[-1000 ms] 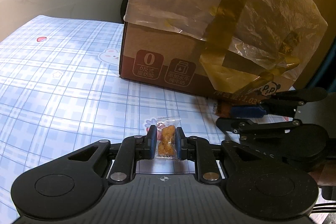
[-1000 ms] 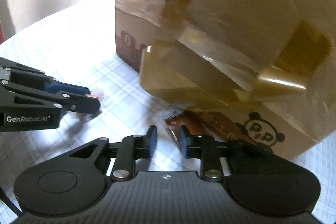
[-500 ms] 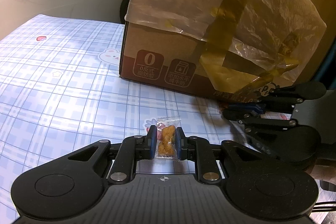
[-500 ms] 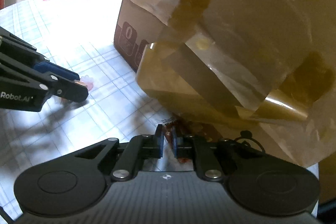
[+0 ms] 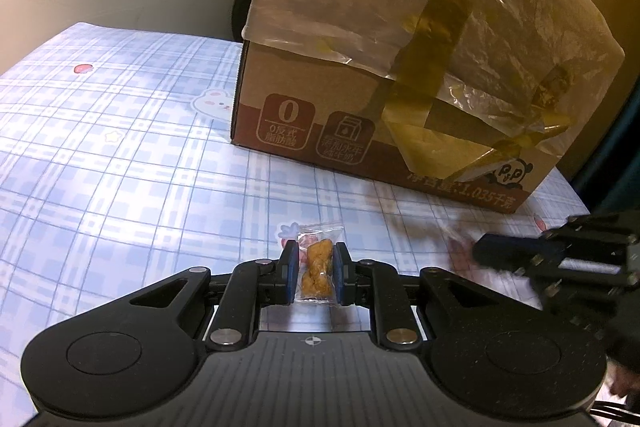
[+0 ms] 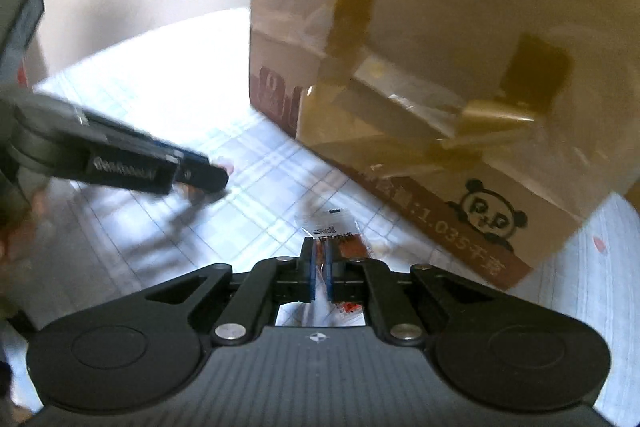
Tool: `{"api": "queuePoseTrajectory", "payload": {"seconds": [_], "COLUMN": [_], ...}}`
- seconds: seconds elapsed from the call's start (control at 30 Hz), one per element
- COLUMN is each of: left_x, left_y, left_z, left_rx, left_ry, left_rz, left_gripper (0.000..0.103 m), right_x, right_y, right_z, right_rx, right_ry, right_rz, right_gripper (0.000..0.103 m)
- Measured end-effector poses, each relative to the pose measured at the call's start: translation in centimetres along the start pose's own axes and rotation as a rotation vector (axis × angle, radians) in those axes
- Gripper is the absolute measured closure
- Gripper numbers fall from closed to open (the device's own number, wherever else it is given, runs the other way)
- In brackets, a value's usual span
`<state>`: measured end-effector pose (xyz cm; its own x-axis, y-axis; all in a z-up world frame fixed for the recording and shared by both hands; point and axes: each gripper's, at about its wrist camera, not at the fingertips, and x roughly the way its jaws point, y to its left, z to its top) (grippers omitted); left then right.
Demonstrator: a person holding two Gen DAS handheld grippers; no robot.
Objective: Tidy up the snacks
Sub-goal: 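Lift both held packets up over the open box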
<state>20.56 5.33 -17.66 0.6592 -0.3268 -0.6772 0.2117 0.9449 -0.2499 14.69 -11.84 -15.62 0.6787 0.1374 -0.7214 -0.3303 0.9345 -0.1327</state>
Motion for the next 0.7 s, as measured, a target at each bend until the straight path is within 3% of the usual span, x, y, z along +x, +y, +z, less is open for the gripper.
{"api": "queuePoseTrajectory", "payload": {"seconds": [0.33, 0.7], "left_x": [-2.4, -7.0], "left_y": [-0.7, -3.6], "left_z": [-0.8, 2.1], "left_rx": [0.024, 0.112], "left_ry": [-0.029, -0.148], "left_rz": [0.003, -0.027], "left_gripper": [0.084, 0.084], "right_x": [-3.4, -8.3], "right_y": [-2.3, -2.9], "right_z": [0.0, 0.2], "right_rx": [0.120, 0.180], "right_ry": [-0.084, -0.220], "right_rz": [0.009, 0.014], "right_gripper": [0.099, 0.099]}}
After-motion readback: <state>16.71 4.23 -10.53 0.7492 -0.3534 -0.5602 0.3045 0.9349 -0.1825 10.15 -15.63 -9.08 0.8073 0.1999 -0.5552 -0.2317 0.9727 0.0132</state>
